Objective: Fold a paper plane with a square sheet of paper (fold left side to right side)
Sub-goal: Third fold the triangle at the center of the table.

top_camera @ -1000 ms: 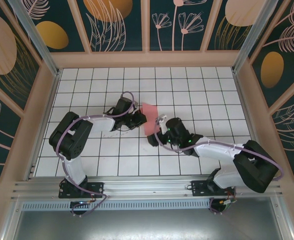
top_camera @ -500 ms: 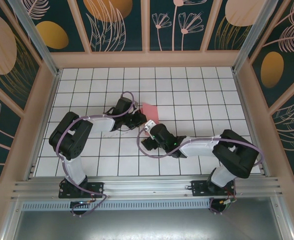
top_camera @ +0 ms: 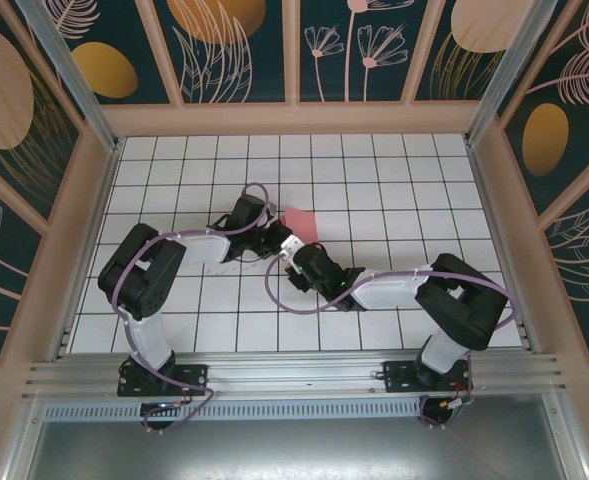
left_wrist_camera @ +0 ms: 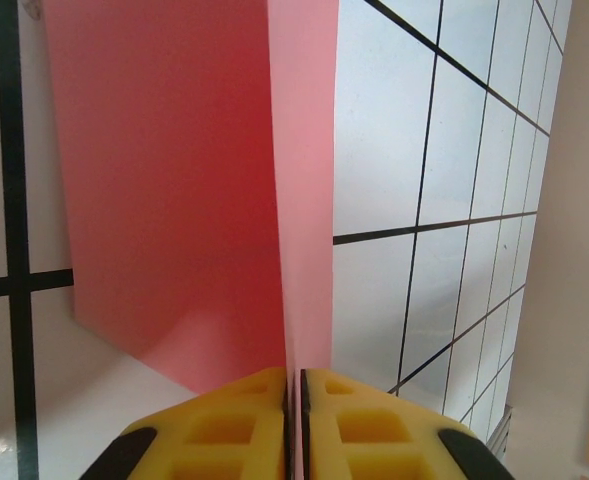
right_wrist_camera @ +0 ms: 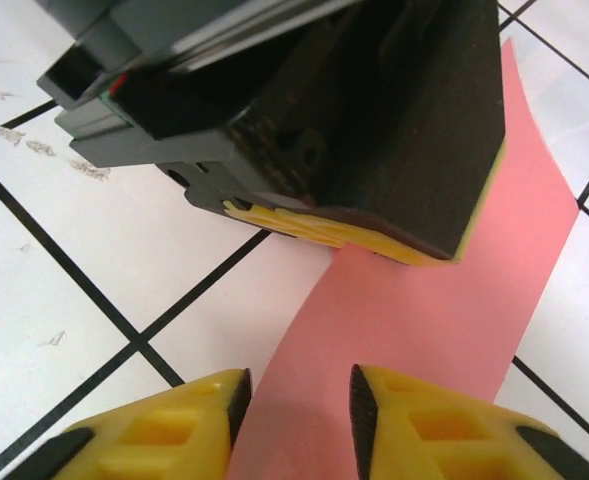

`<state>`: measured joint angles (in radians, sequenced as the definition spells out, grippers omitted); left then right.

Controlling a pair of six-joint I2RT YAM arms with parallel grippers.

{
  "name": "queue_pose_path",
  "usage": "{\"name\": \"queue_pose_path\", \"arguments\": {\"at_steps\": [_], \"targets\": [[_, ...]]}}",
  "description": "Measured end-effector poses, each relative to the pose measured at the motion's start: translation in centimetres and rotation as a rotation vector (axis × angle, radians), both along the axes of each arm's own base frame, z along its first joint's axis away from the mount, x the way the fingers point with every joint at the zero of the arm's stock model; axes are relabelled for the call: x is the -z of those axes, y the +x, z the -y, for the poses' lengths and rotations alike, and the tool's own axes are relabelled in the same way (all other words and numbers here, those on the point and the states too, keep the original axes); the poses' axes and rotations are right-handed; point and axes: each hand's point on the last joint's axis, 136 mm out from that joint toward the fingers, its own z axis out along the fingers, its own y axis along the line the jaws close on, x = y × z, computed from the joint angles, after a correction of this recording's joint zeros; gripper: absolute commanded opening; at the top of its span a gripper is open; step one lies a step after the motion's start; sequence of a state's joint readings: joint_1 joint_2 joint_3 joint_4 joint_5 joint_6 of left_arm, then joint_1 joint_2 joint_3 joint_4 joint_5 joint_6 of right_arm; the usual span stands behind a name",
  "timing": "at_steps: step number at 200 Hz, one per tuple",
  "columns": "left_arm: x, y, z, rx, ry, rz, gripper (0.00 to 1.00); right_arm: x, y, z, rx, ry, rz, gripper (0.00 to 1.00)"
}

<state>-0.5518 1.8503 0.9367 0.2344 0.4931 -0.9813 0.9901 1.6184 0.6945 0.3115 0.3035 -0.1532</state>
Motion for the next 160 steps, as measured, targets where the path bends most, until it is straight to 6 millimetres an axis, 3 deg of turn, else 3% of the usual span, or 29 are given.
{"name": "queue_pose_path", "arguments": {"at_steps": [28, 61, 91, 108, 126, 160], "targets": [[0.1, 0.0, -0.1, 0.002, 0.009, 0.003, 0.25, 0.2, -0.3, -0.2, -0.017, -0.001, -0.015, 0.0], [0.4, 0.0, -1.3, -0.006, 0.046, 0.004, 0.41, 0.5, -0.7, -0.3, -0.043, 0.004, -0.054, 0.0], [-1.2, 0.8, -3.9, -0.048, 0.066, 0.041, 0.48, 0.9, -0.6, 0.0, -0.05, 0.025, -0.105, 0.0], [-2.5, 1.4, -5.2, -0.071, 0.072, 0.072, 0.46, 0.9, -0.4, 0.1, -0.049, 0.047, -0.139, 0.0], [-3.4, 1.9, -5.8, -0.073, 0.077, 0.102, 0.38, 0.7, 0.0, 0.0, -0.048, 0.079, -0.169, 0.0], [-4.3, 4.2, -3.6, 0.005, 0.047, 0.136, 0.3, 0.1, 0.4, -0.2, -0.056, 0.14, -0.228, 0.0]]}}
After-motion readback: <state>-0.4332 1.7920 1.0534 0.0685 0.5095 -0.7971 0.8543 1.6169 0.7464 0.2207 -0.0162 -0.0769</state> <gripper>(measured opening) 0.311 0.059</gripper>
